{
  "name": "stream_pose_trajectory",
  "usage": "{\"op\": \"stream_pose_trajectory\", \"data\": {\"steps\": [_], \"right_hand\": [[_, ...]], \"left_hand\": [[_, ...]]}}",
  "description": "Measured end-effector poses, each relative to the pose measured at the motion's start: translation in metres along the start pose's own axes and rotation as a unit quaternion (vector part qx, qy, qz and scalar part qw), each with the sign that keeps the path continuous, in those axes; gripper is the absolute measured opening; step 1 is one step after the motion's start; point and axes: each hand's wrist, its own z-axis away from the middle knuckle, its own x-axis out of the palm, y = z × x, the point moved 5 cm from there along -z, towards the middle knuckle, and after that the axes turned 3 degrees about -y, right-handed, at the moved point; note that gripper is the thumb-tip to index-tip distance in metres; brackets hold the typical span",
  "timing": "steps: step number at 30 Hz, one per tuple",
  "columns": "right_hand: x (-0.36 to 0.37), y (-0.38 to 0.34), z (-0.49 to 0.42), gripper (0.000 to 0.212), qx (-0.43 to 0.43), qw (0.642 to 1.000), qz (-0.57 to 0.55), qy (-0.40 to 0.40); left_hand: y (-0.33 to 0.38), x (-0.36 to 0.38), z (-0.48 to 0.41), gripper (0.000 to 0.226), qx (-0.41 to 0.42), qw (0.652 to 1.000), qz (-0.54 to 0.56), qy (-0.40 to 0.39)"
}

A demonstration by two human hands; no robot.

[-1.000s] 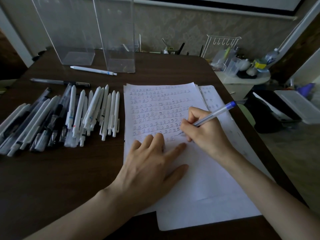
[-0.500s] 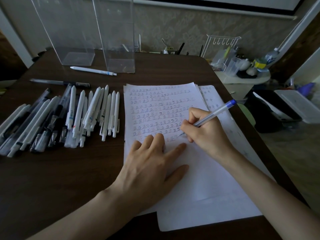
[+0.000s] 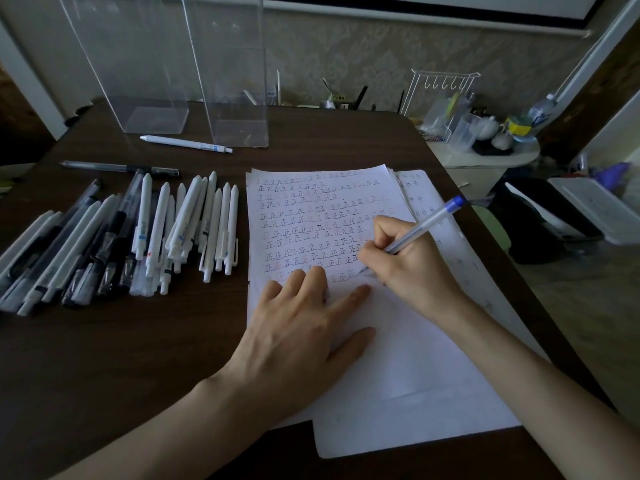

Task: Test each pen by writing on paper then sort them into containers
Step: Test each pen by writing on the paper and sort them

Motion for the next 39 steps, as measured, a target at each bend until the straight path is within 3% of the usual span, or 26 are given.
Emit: {"op": "stream_pose_trajectory", "data": {"steps": [3, 6, 10, 12, 14, 16, 18, 26, 32, 39], "right_hand": [[-0.003, 0.002, 0.000, 0.039, 0.011, 1.000, -0.012, 0.018], [-0.006, -0.003, -0.001, 0.036, -0.004, 0.999, -0.046, 0.021], [-0.008, -0.010, 0.000, 0.025, -0.004, 0.990, -0.142, -0.003], [-0.008, -0.012, -0.001, 0.019, -0.011, 0.980, -0.198, -0.024], [-0.007, -0.013, -0.001, 0.028, -0.011, 0.961, -0.271, -0.047], [-0.006, -0.015, 0.001, 0.028, -0.010, 0.947, -0.314, -0.064], [-0.004, -0.016, 0.003, 0.023, -0.014, 0.947, -0.314, -0.072], [0.001, -0.019, 0.008, 0.025, -0.023, 0.965, -0.242, -0.100], [0.006, -0.024, 0.010, 0.030, -0.062, 0.974, -0.209, -0.067], [0.015, -0.029, 0.004, 0.033, -0.036, 0.976, -0.201, -0.080]], "left_hand": [[-0.001, -0.003, 0.001, 0.046, -0.016, 0.999, 0.033, -0.006], [-0.007, -0.008, -0.001, 0.038, -0.027, 0.989, 0.143, 0.006], [-0.021, -0.007, -0.006, 0.041, -0.058, 0.973, 0.221, 0.020], [-0.027, -0.012, -0.009, 0.027, -0.072, 0.962, 0.257, 0.059], [-0.033, -0.015, -0.010, 0.013, -0.103, 0.950, 0.284, 0.080], [-0.035, -0.016, -0.009, 0.018, -0.112, 0.949, 0.280, 0.092], [-0.034, -0.017, -0.009, 0.028, -0.092, 0.956, 0.256, 0.110], [-0.031, -0.021, -0.009, 0.027, -0.034, 0.965, 0.226, 0.129], [-0.025, -0.019, -0.010, 0.036, 0.035, 0.972, 0.197, 0.128], [-0.027, -0.021, -0.007, 0.034, 0.020, 0.974, 0.168, 0.152]]}}
